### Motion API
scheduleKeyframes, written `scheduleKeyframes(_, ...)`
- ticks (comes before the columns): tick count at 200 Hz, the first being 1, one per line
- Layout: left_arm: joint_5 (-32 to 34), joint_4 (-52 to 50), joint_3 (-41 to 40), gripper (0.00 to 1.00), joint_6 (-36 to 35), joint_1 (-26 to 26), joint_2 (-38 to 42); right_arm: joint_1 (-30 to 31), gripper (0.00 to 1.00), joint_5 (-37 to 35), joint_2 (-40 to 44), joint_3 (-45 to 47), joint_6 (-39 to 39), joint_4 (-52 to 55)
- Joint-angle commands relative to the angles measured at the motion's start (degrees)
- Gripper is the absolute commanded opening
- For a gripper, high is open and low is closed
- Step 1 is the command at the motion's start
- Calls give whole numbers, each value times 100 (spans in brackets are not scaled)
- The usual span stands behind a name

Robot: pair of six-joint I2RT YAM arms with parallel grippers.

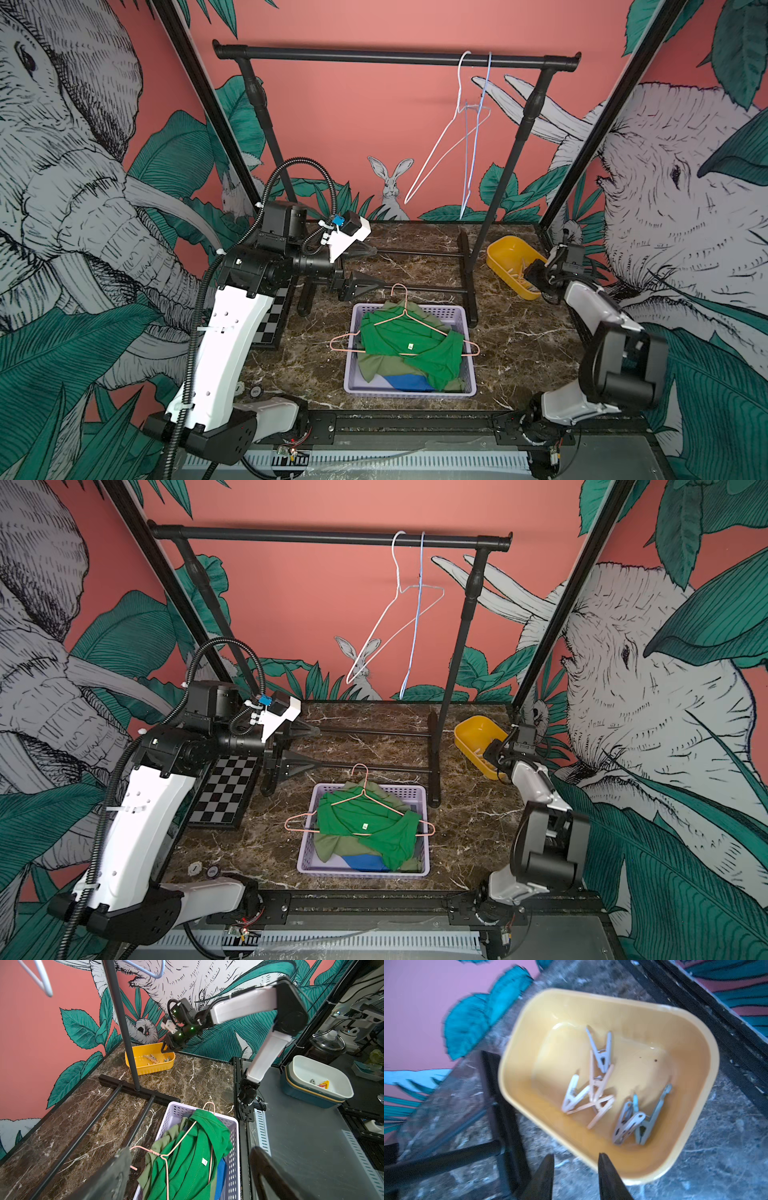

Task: Remove the clothespins securing tank tops to the hanger
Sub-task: Place the clothespin in the storage box, then pick up the hanger from the basket.

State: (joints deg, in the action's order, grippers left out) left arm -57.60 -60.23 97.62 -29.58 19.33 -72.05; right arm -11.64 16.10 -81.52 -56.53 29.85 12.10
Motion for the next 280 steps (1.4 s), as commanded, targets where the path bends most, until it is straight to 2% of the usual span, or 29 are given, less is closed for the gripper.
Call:
scheduleKeyframes(1, 92, -602, 148, 91, -572, -29, -36, 639, 34, 1451, 687, 315, 16, -273)
scheduleKeyframes(25, 140, -1101, 252, 91, -962, -28, -98, 1642, 36, 2502, 1092, 456, -246, 10)
scheduleKeyframes(66, 198, -1432, 225, 90, -1304, -28, -20, 3326, 38, 2895, 1178, 685, -381, -402)
scheduleKeyframes(97, 171, -1371, 93, 91, -1287, -33, -19, 4089, 38, 2824, 732, 629, -607, -723)
scheduleKeyframes(165, 158, -1335, -103, 90, -1319, -26, 56, 4579, 36, 2887, -427, 270, -721, -976)
scheduleKeyframes(280, 96, -1378, -200, 90, -1388, -13, 9, 4864, 31, 3008, -875, -204, -1570, 197)
